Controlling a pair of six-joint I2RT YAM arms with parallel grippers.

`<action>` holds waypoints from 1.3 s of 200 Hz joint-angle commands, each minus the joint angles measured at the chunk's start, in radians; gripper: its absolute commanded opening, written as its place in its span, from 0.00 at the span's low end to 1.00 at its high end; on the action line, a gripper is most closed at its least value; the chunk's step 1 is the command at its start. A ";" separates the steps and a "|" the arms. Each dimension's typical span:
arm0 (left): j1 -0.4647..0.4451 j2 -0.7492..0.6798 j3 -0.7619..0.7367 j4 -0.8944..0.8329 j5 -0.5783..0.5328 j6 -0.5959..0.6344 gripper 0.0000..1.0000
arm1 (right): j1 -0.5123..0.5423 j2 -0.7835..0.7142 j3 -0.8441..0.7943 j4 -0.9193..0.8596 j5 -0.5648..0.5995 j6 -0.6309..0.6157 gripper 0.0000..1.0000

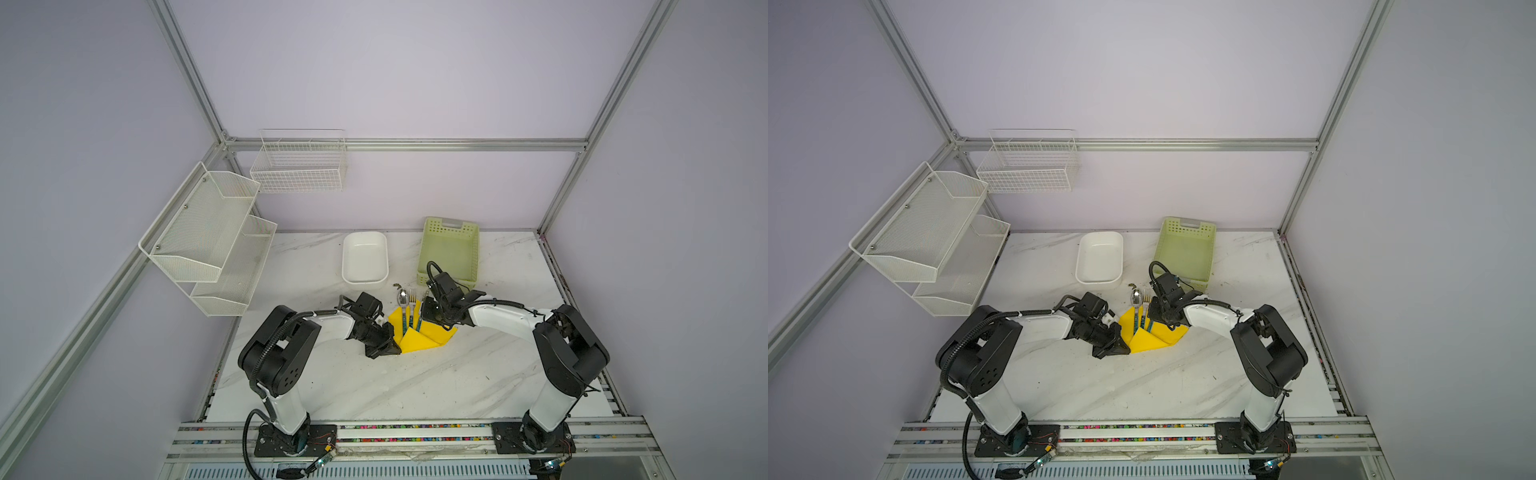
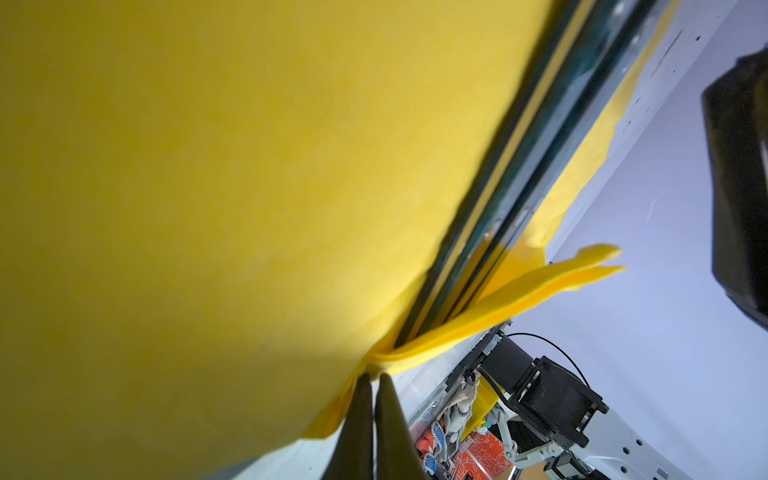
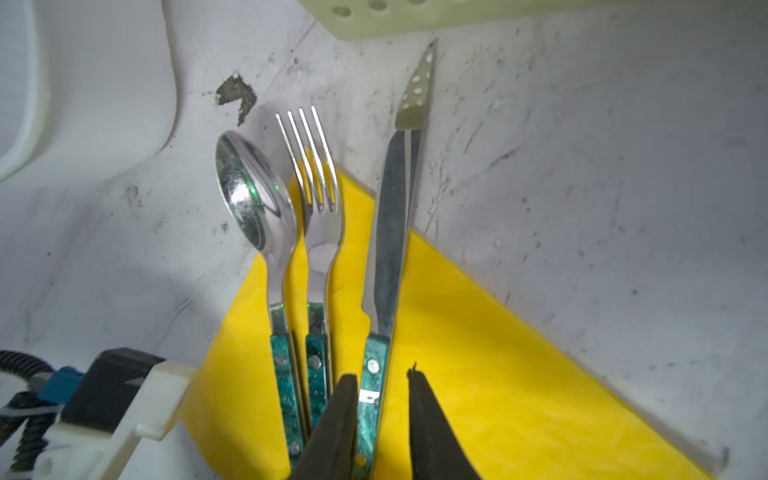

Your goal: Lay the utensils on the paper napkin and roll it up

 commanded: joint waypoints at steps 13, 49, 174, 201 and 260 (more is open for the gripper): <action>-0.002 0.011 -0.032 -0.030 -0.024 0.013 0.07 | 0.010 0.050 0.056 -0.093 0.059 -0.024 0.27; -0.002 0.014 -0.027 -0.032 -0.023 0.012 0.07 | 0.030 0.093 0.085 -0.097 0.050 -0.037 0.27; -0.002 0.012 -0.029 -0.036 -0.026 0.010 0.07 | 0.059 0.158 0.131 -0.123 0.064 -0.053 0.23; -0.002 0.012 -0.031 -0.036 -0.028 0.010 0.07 | 0.059 0.165 0.134 -0.129 0.066 -0.057 0.19; -0.002 0.010 -0.033 -0.034 -0.029 0.010 0.07 | 0.059 0.162 0.139 -0.142 0.068 -0.071 0.12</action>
